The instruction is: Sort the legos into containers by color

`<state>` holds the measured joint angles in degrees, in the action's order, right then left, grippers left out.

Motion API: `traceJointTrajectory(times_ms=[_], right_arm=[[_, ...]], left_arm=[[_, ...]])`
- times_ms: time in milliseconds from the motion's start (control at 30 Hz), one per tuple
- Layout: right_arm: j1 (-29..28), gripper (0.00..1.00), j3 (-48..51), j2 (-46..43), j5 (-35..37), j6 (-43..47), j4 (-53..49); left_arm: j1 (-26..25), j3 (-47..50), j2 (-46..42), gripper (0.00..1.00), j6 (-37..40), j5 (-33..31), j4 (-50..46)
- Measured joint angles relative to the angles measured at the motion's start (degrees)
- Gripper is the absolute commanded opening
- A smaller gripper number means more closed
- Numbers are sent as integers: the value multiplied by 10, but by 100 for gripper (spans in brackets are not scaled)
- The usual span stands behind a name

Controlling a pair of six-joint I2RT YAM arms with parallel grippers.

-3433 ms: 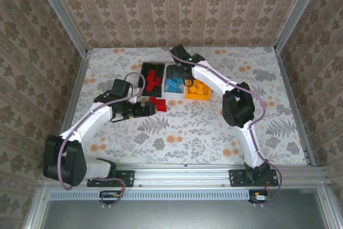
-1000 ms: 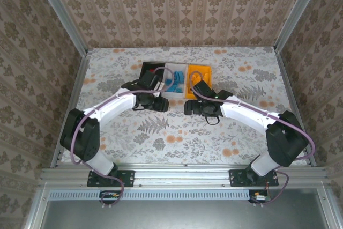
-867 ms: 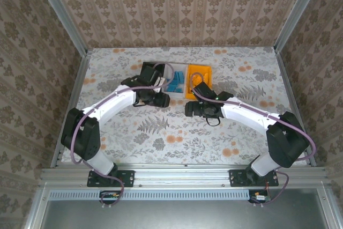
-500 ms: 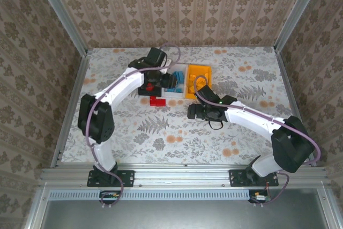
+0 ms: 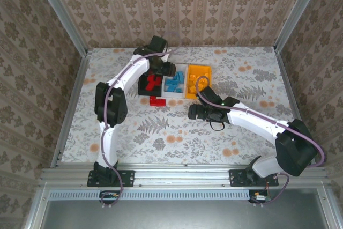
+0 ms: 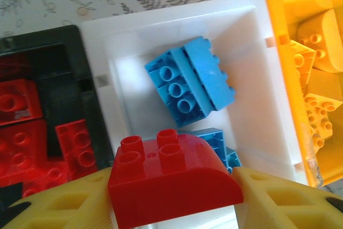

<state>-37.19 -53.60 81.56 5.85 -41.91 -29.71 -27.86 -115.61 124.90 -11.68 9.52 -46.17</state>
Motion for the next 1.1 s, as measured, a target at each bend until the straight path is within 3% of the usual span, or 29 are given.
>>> traceJointTrajectory(times_ms=[133,267,533,867,1100], right_arm=[[0,94,4,0,0,-2,0],[-2,94,4,2,0,-2,0],[-34,94,-69,93,-3,12,0],[-66,94,-353,333,-20,64,-24],[-73,93,-488,439,-31,81,-62]], left_arm=[[29,5,0,54,0,-6,-1],[67,17,0,72,2,-13,-2],[92,46,-23,82,6,-21,-8],[131,232,-247,84,-3,13,16],[160,354,-395,85,-5,42,22]])
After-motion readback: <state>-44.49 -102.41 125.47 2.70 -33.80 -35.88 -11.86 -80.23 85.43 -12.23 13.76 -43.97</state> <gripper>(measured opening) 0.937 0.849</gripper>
